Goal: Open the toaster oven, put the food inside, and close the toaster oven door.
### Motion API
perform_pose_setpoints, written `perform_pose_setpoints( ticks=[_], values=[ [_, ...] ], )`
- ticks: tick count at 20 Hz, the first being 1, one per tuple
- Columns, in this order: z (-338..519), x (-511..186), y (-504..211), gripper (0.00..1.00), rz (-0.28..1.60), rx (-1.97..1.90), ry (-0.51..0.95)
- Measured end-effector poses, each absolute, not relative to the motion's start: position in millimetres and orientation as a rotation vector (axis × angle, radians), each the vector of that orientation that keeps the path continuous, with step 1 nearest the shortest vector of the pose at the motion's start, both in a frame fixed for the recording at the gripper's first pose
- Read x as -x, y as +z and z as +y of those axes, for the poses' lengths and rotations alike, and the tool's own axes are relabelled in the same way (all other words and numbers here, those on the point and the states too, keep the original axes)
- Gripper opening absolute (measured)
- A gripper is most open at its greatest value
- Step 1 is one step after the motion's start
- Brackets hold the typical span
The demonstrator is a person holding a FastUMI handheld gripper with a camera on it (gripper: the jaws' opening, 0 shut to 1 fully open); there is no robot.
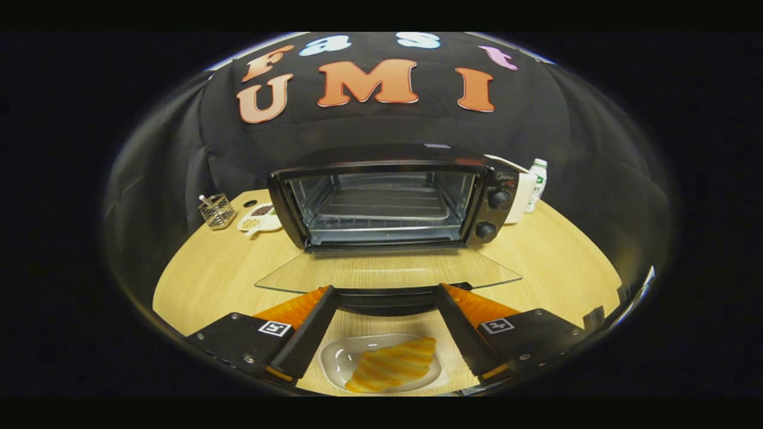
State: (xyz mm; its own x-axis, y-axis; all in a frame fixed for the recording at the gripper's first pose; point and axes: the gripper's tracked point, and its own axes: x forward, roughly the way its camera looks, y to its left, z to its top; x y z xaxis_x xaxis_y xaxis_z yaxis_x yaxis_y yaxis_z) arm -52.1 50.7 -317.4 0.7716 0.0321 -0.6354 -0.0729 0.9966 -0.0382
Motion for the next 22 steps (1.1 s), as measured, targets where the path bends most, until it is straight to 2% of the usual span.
perform_pose_setpoints(
  ticks=[11, 22],
  values=[
    [43, 73, -372, 1.0, 0.821, 0.012, 0.03],
    [45, 102, -354, 0.99, 0.865, -0.051, -0.065]
  ],
)
